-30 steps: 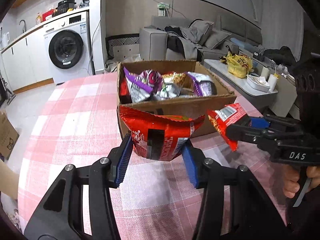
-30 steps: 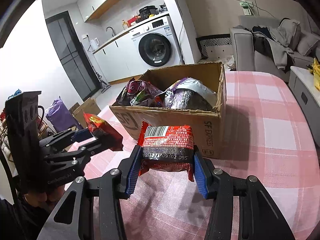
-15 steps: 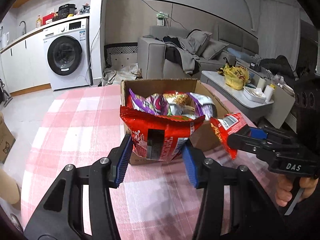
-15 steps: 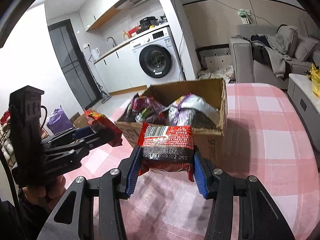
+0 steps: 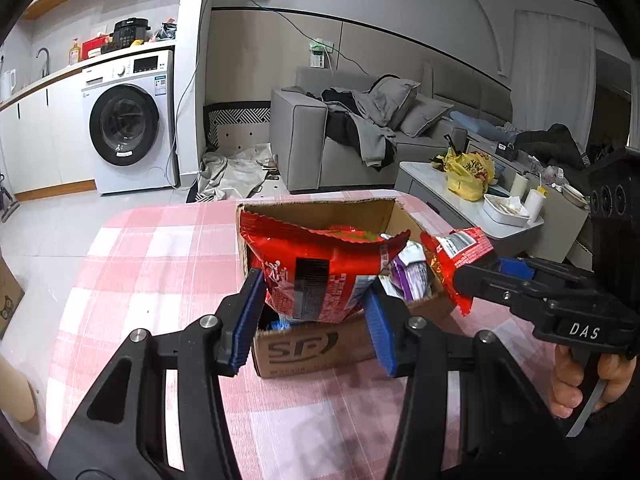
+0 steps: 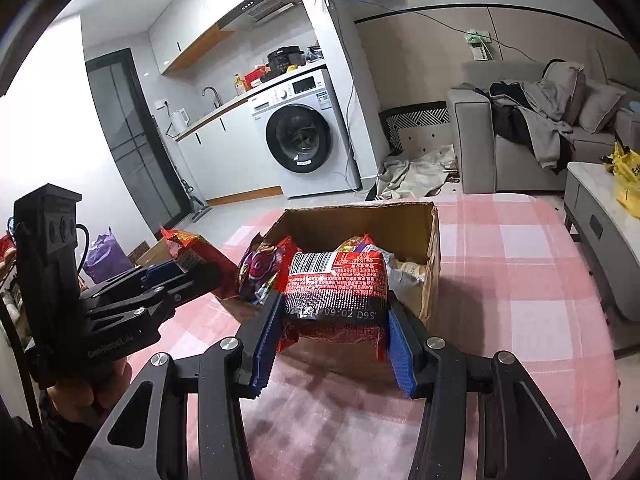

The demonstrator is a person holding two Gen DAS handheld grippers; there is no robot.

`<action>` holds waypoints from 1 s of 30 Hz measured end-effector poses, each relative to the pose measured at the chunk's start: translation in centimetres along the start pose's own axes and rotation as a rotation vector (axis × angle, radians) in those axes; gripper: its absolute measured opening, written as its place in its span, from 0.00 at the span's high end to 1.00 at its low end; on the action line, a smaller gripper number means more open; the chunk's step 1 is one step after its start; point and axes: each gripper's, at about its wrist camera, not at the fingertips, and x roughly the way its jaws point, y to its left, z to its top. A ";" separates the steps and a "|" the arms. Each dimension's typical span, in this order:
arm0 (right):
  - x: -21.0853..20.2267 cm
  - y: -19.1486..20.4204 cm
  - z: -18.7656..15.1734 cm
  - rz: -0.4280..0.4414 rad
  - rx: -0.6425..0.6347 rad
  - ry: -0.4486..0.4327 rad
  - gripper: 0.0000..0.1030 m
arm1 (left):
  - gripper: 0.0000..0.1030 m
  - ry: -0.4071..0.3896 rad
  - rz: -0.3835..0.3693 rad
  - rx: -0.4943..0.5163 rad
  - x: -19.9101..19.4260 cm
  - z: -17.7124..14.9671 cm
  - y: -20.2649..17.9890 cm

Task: Organize snacks
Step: 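Lift both red packs and carry them over the cardboard box, then open both grippers to drop the red packs into the box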

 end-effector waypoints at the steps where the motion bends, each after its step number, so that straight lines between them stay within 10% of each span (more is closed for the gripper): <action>1: 0.1 -0.1 0.2 -0.004 -0.001 -0.003 0.52 | 0.55 -0.003 0.000 -0.001 0.2 0.4 0.1; 30: 8.4 -1.9 4.8 -0.076 0.013 0.056 0.52 | 0.57 0.060 0.024 0.046 13.7 6.7 -0.9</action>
